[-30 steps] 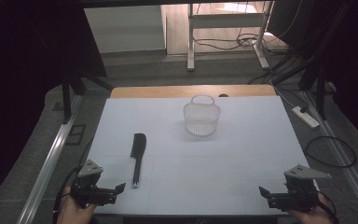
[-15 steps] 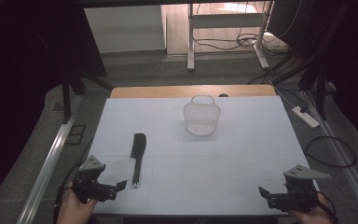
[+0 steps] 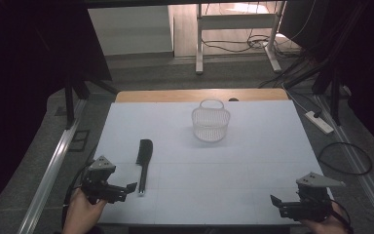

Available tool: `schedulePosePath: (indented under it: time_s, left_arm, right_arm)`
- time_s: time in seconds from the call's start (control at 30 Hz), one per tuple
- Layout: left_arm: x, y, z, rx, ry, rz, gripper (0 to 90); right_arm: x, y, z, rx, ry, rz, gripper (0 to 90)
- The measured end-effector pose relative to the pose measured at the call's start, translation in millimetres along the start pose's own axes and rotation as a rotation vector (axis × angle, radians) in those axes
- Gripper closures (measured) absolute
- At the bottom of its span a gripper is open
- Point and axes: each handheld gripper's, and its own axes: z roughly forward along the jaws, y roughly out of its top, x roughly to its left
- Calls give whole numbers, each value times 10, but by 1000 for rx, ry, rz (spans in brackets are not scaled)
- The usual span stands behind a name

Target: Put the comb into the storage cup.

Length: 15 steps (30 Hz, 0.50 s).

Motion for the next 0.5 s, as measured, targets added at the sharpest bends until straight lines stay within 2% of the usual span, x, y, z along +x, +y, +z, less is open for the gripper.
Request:
schedulePosePath:
  time_s: [0.5]
  left_arm:
    - [-10,167,157,25,-19,20,0]
  right_arm:
    - [-1,0,3,3,0,0,5]
